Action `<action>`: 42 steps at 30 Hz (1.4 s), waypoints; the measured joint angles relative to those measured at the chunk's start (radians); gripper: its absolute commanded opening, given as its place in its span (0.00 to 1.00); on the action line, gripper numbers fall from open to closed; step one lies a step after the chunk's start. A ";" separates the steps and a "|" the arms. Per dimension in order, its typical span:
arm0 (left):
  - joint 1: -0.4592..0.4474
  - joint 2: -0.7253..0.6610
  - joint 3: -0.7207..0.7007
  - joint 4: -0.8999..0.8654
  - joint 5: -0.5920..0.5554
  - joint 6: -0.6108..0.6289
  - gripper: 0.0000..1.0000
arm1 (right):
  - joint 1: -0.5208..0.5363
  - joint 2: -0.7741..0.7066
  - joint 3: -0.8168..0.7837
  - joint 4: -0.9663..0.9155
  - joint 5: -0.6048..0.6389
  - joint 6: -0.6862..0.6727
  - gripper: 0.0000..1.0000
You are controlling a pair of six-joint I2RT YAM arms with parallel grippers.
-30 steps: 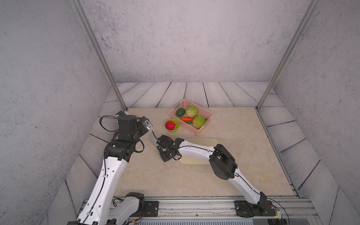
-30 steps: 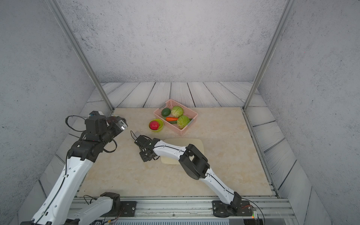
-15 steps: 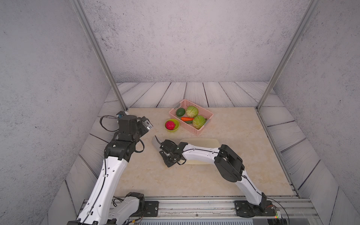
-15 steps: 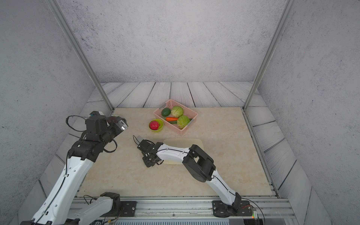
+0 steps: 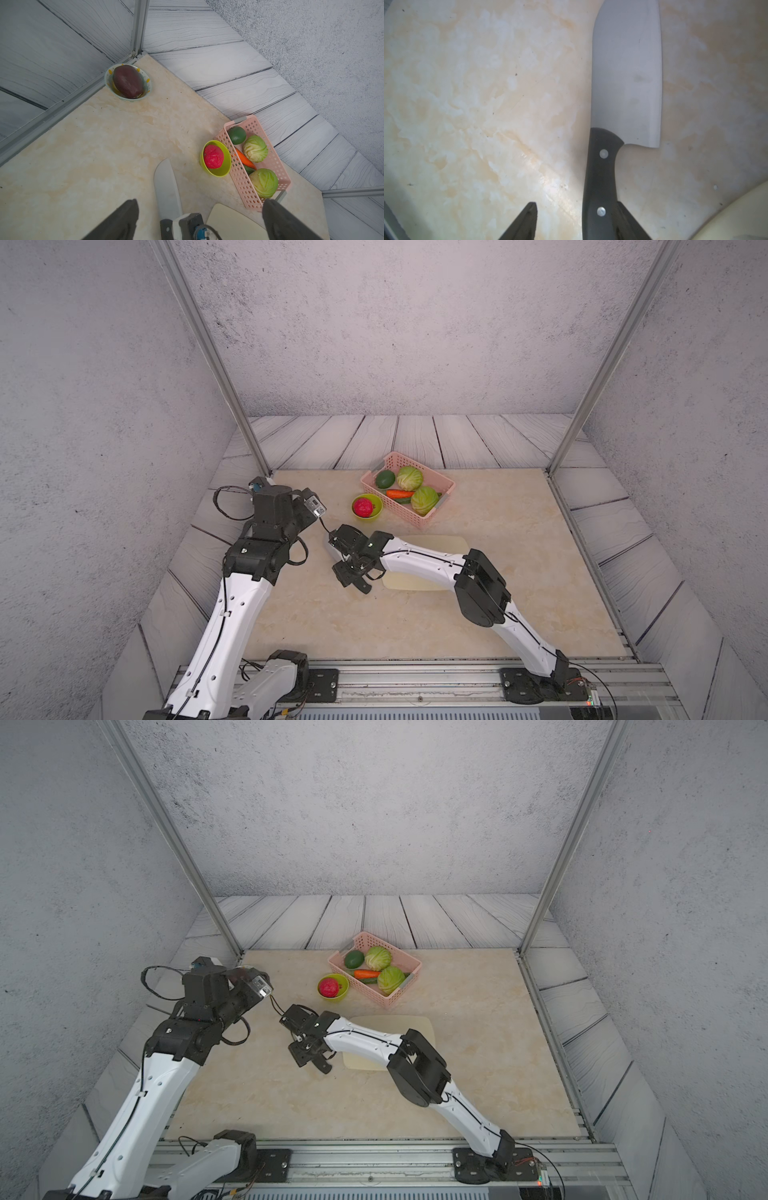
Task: Align the knife with the edge of the cutting board
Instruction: Pick up the knife at the center of the board.
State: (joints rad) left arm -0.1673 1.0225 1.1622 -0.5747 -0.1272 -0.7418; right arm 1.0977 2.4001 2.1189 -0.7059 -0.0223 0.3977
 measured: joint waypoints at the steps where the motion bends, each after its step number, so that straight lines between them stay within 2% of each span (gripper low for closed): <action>1: 0.000 0.000 0.000 0.000 0.000 0.000 0.98 | 0.000 0.016 0.020 -0.011 0.002 -0.008 0.61; 20: 0.003 0.000 0.000 0.003 0.002 0.000 0.98 | -0.003 0.157 0.185 -0.092 0.027 -0.063 0.56; 36: 0.005 -0.010 0.000 0.003 -0.035 0.010 0.98 | -0.008 0.227 0.302 -0.161 0.048 -0.080 0.43; 39: 0.011 -0.016 0.000 0.003 -0.045 0.012 0.98 | -0.008 0.233 0.316 -0.174 0.056 -0.084 0.37; 42: 0.015 -0.016 0.000 0.003 -0.049 0.012 0.98 | -0.008 0.234 0.317 -0.179 0.063 -0.095 0.23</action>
State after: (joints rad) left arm -0.1524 1.0061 1.1618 -0.5720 -0.1764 -0.7296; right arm 1.0897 2.6339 2.4355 -0.8848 0.0410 0.3027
